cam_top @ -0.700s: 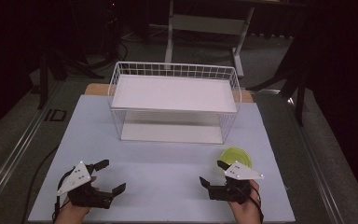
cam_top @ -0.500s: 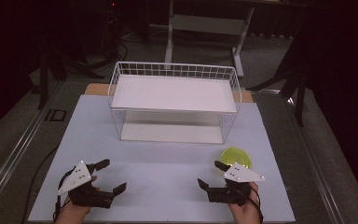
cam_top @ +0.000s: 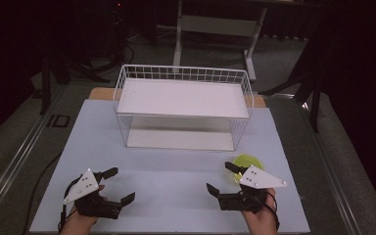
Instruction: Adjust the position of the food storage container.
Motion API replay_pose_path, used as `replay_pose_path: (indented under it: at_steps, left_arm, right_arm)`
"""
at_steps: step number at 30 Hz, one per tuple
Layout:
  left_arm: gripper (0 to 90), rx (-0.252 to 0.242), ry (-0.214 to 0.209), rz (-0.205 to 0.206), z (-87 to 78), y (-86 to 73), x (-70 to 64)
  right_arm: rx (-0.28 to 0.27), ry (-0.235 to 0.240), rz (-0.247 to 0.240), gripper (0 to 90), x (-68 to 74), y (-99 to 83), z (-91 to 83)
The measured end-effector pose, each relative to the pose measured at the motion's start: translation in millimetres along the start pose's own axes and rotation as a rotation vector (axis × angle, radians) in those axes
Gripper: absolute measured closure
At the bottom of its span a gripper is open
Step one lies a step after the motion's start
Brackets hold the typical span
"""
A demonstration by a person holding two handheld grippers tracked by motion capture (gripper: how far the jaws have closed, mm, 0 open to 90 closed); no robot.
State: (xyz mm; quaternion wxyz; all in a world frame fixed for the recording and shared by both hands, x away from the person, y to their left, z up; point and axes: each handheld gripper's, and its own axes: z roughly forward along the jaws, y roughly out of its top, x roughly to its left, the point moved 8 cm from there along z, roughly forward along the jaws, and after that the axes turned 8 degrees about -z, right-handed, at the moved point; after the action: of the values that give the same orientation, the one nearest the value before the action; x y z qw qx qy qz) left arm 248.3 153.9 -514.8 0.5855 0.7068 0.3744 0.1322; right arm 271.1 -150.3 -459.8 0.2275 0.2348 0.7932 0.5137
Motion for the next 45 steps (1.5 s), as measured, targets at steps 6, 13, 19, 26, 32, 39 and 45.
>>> replay_pose_path:
  at_steps: [6,13,19,26,32,39,45]
  left_arm:
    - [1.1,0.003,-0.009,-0.007,1.6,-0.1,-0.8]
    - [1.0,-0.001,-0.014,-0.01,1.3,0.5,-1.5]
    - [1.0,-0.002,-0.02,-0.006,1.7,0.5,-2.9]
    - [1.0,0.003,-0.021,-0.006,2.7,-0.1,-3.3]
    - [1.0,0.005,-0.024,-0.009,3.4,-0.8,-3.1]
    - [1.1,0.007,-0.027,-0.009,4.5,-1.3,-4.0]
    - [1.1,0.01,-0.031,-0.014,5.5,-2.0,-3.8]
  right_arm:
    - [-0.026,-0.027,-0.006,13.1,-15.4,10.6,4.0]
    - [-0.014,-0.08,0.009,14.3,-36.3,15.8,6.4]
    - [0.0,-0.14,0.027,17.5,-63.3,11.5,1.9]
    - [0.028,-0.21,0.052,23.6,-95.1,-1.7,-7.1]
    - [0.065,-0.265,0.053,30.7,-115.0,-17.2,-17.4]
    - [0.115,-0.308,0.104,43.0,-131.2,-42.2,-28.4]
    - [0.181,-0.366,0.152,62.0,-141.8,-74.1,-40.5]
